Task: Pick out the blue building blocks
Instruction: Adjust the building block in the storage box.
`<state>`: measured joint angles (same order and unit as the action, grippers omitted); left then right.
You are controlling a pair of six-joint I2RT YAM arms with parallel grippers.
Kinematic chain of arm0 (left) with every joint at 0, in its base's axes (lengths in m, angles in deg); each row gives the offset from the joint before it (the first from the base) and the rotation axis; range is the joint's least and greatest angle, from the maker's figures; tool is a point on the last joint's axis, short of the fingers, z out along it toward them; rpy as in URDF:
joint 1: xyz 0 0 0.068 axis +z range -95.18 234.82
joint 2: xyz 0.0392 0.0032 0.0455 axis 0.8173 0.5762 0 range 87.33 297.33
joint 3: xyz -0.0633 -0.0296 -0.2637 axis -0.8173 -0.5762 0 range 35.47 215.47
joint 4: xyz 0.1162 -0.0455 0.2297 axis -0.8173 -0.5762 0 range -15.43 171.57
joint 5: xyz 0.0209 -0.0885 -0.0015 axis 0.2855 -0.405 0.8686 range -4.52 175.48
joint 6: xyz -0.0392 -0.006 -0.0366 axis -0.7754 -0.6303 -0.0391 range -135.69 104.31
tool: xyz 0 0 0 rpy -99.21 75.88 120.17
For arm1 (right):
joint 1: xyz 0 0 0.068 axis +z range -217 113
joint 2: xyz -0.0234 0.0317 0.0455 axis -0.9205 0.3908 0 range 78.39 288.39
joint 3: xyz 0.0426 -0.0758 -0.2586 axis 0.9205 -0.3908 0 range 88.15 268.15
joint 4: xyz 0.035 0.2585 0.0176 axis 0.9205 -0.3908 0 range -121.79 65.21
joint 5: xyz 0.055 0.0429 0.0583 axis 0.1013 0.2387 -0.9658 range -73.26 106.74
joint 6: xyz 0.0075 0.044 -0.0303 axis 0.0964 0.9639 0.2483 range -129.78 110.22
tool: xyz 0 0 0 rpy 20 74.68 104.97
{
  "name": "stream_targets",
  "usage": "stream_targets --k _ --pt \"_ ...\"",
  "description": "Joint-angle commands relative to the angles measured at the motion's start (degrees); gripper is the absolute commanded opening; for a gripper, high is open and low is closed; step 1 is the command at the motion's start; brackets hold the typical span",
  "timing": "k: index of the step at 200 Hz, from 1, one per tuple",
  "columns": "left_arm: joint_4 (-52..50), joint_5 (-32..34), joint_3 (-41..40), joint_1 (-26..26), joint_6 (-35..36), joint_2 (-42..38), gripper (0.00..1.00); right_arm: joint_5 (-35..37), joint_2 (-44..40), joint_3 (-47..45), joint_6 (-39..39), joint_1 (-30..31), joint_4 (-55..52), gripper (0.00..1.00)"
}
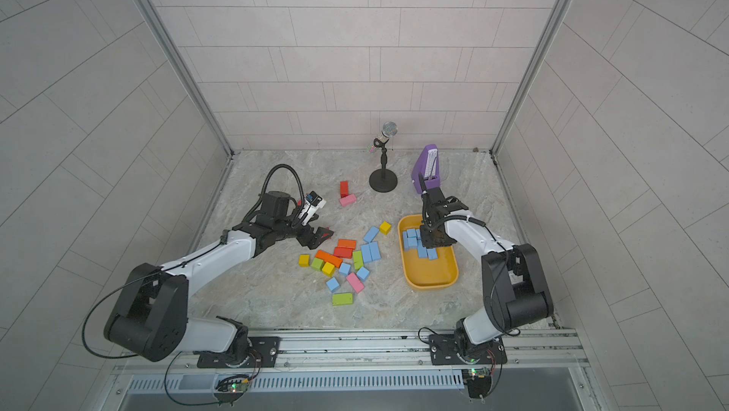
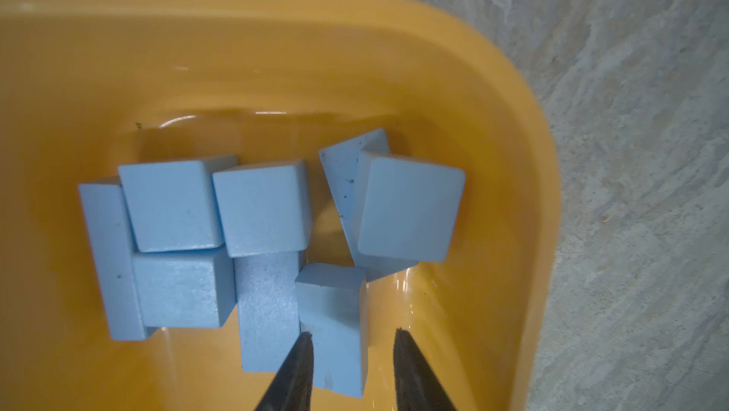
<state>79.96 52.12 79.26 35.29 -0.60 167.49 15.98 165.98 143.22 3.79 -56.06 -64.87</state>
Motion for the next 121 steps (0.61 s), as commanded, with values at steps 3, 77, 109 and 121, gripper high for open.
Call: stream_targets --k 3,77,109,121 --pt "-0.9 0.0 0.9 -0.2 1.4 -1.4 0.92 1.5 2.5 0.4 0.5 -0.9 -0.3 0.33" --pt "-1.1 0.0 1.1 -0.2 1.6 -0.9 0.92 -4.1 6.2 0.8 0.2 -1.2 -0.3 0.19" --pt "-1.1 0.0 1.1 -0.2 1.6 -0.9 0.92 -7.2 5.9 1.2 0.2 -1.2 -1.4 0.18" --pt "-1.2 0.0 1.2 -0.3 1.6 -1.0 0.92 -7.3 5.3 1.4 0.3 -1.2 -2.1 0.18"
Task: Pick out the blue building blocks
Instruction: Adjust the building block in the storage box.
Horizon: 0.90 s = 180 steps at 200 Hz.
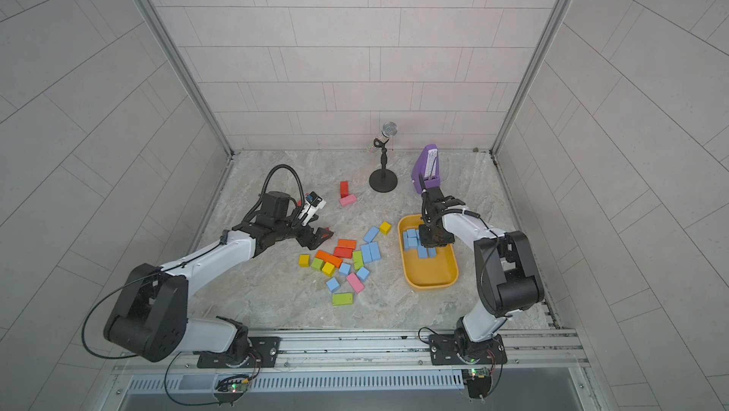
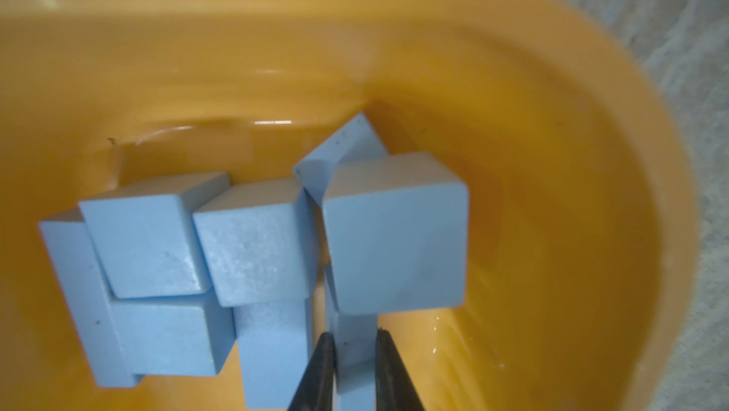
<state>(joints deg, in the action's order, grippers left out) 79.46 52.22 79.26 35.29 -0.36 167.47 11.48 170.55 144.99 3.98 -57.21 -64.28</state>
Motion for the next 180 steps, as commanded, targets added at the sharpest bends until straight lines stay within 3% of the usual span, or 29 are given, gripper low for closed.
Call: stream_targets --k 1,20,36,72,150,180 --pt "-0.7 -0.1 1.2 -0.2 1.4 -0.9 0.92 -2.8 0.6 -0.3 0.1 0.0 -2.7 0.18" --pt "-0.9 -0.1 1.3 -0.2 1.4 -0.9 0.92 -2.4 -1.5 -0.3 0.2 0.0 -3.8 0.21" --pt "-0.8 -0.1 1.3 -0.2 1.3 -0.9 0.92 1.0 -3.0 0.0 0.8 0.0 -5.5 0.31" --pt "-0.8 -0.2 1.3 -0.3 1.4 -1.0 0.91 5.6 -5.3 0.5 0.8 0.1 -8.2 0.32" --pt "-2.6 -0.4 2.9 -0.3 -0.3 0.0 0.92 -1.6 -5.2 -0.7 1.0 0.8 -4.8 0.3" --pt "-3.6 0.1 3.2 -0.3 -0.2 -0.1 0.92 0.0 -3.2 -0.5 1.3 0.8 -4.4 0.43"
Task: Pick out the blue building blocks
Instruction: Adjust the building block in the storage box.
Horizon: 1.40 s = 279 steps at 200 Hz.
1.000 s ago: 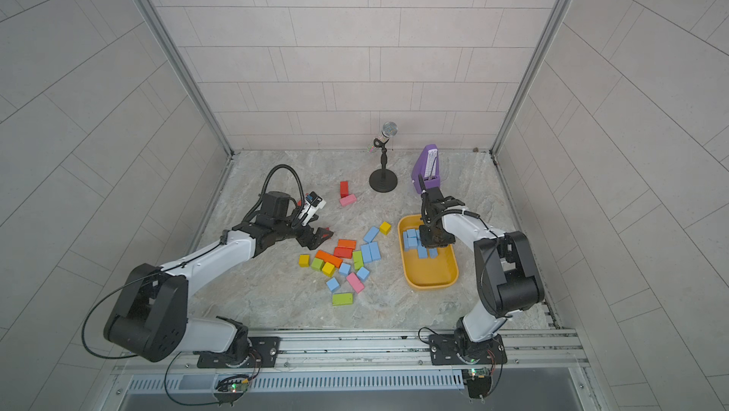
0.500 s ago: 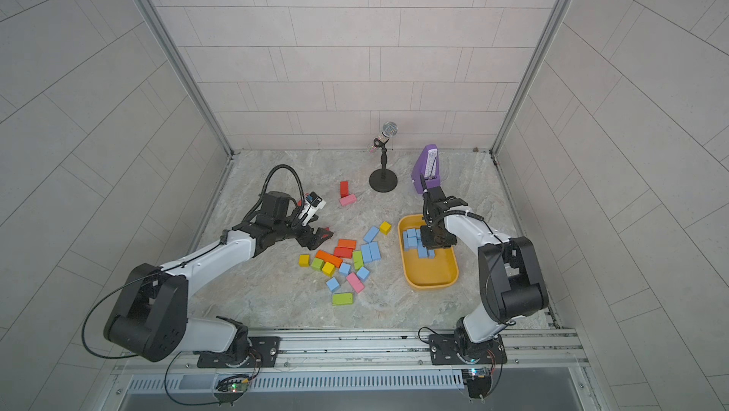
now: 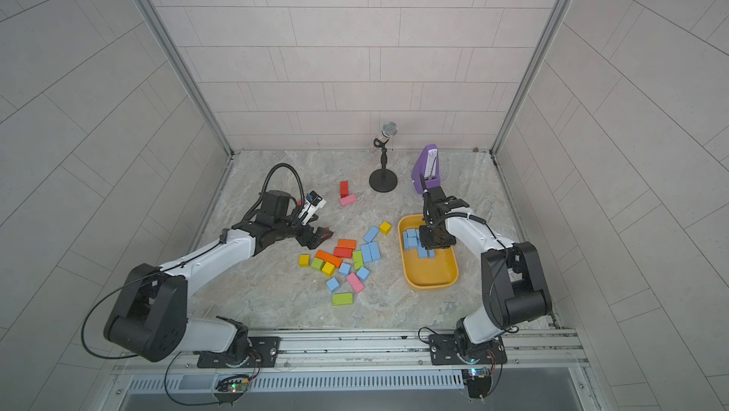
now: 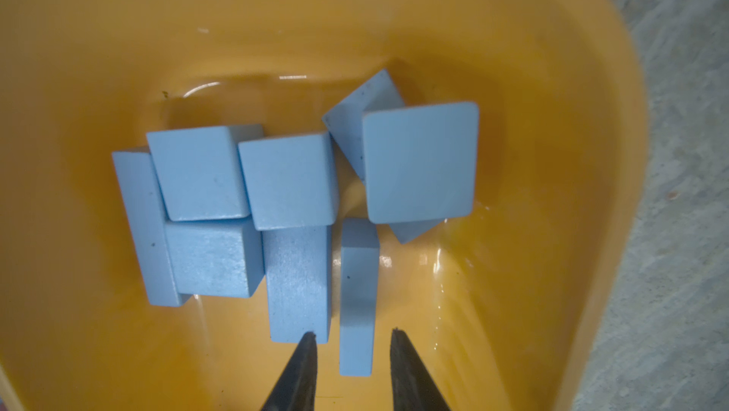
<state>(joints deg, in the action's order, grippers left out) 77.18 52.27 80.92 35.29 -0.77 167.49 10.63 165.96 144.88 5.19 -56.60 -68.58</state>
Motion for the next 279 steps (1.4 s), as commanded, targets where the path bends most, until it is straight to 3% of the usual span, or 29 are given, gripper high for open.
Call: stream_targets --k 1,33,81,164,222,243,279 --pt "-1.3 0.1 1.6 -0.3 0.2 -0.1 0.92 0.8 1.4 -0.4 0.1 0.2 -0.1 0.43" --pt "-1.3 0.3 1.5 -0.3 0.3 0.0 0.91 -0.1 2.9 -0.7 -0.1 0.2 1.9 0.44" --pt "-1.3 0.6 1.5 -0.3 0.5 0.3 0.91 -0.7 4.9 -0.7 -0.6 0.1 2.4 0.28" --pt "-1.3 0.9 1.6 -0.2 0.4 0.6 0.91 -2.2 3.6 -1.4 -2.1 0.1 4.5 0.19" --pt "-1.3 1.4 1.6 -0.2 0.4 0.5 0.91 -1.4 3.1 -0.9 -3.3 0.0 4.4 0.19" --pt "-1.5 2.2 1.8 -0.1 0.1 0.6 0.91 -1.2 2.0 -0.4 -2.7 0.0 3.8 0.32" --pt "-1.3 2.8 1.9 0.3 -0.7 0.2 0.91 1.3 -1.7 1.5 -2.4 0.8 0.6 0.41"
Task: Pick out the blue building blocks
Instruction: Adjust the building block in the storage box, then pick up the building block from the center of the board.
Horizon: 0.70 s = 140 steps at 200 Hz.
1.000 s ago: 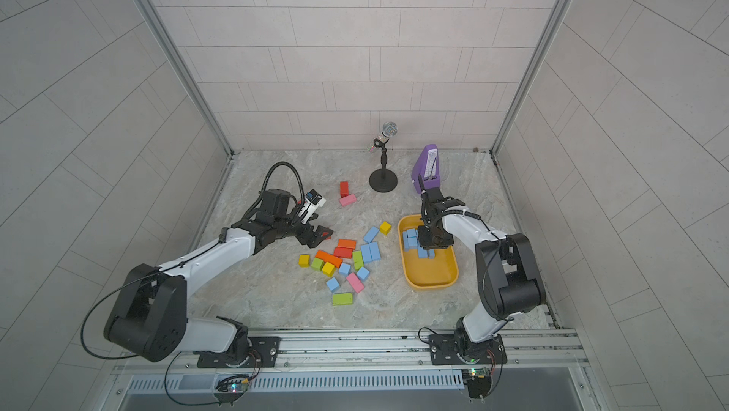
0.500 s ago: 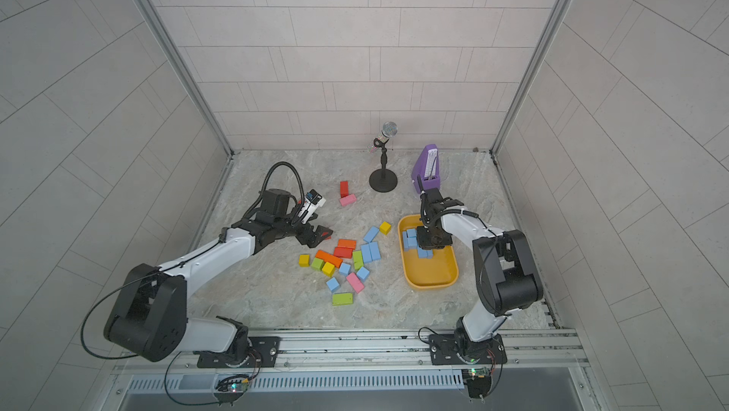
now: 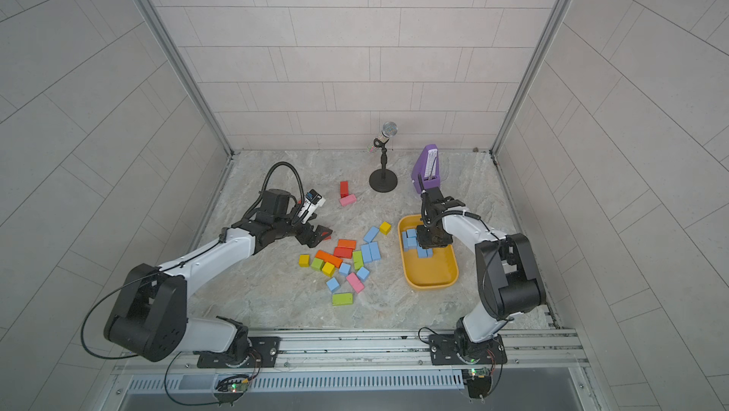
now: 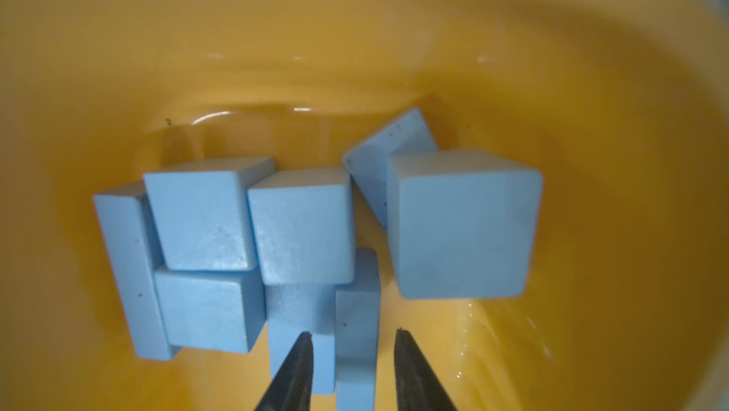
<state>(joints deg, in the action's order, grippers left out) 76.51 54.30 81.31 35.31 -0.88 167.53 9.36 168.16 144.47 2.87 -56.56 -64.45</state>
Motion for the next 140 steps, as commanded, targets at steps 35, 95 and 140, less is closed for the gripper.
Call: stream_targets --k 35,95,140 --pt "2.0 6.3 0.8 1.9 -3.8 -0.1 0.93 7.2 -8.5 5.2 1.9 7.2 -6.2 0.45" --pt "3.9 8.2 0.0 6.2 -6.0 -2.5 0.94 9.4 -2.1 14.9 5.9 24.4 -6.9 0.48" --pt "6.5 8.8 -1.0 11.3 -10.1 -3.4 0.96 8.0 8.3 23.4 3.3 34.3 -7.5 0.5"
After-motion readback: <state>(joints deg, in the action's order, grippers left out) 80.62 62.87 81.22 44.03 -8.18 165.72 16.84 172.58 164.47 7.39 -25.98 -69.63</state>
